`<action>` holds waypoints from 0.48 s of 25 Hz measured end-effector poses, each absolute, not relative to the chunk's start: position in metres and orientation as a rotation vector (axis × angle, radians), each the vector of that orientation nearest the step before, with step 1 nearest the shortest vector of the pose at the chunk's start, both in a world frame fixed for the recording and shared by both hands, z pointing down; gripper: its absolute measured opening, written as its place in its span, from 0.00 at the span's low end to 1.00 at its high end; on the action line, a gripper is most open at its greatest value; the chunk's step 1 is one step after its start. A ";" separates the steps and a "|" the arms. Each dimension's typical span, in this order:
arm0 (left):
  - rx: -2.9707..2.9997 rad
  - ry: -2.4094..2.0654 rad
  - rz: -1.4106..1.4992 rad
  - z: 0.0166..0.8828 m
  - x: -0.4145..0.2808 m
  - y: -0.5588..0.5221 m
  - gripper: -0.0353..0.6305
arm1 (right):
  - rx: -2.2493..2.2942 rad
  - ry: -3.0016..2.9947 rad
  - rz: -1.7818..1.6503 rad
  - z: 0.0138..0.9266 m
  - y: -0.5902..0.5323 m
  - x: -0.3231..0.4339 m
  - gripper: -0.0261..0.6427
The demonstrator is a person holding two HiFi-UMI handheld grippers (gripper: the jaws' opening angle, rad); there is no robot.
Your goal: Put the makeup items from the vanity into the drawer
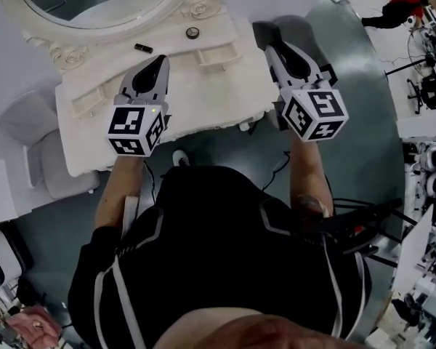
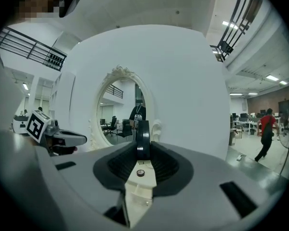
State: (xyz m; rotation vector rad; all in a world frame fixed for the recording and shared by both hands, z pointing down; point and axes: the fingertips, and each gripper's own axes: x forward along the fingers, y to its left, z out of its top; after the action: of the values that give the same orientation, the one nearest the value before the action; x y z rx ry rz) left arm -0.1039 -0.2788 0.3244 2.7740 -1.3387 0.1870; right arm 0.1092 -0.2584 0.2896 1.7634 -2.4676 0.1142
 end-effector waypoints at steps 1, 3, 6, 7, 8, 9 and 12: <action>2.776 -1.322 0.192 0.328 -0.110 -0.286 0.06 | 1.769 -2.457 0.120 0.293 -0.265 0.103 0.18; 2.778 -1.291 0.197 0.332 -0.119 -0.298 0.06 | 1.780 -2.432 0.122 0.297 -0.277 0.095 0.18; 2.785 -1.250 0.200 0.337 -0.130 -0.314 0.06 | 1.788 -2.395 0.123 0.302 -0.291 0.086 0.18; 2.786 -1.236 0.200 0.338 -0.133 -0.320 0.06 | 1.790 -2.383 0.127 0.304 -0.296 0.084 0.18; 2.787 -1.220 0.200 0.340 -0.135 -0.325 0.06 | 1.792 -2.372 0.131 0.307 -0.301 0.082 0.18; 2.789 -1.203 0.200 0.342 -0.137 -0.330 0.06 | 1.795 -2.361 0.136 0.309 -0.306 0.081 0.18; 2.780 -1.163 0.218 0.354 -0.138 -0.342 0.06 | 1.780 -2.332 0.155 0.319 -0.321 0.078 0.18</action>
State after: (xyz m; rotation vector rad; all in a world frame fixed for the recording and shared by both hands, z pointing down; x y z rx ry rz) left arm -0.1379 -0.3422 0.3539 2.7804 -1.1626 0.2179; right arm 0.0780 -0.3209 0.3193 1.7797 -2.3321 0.1549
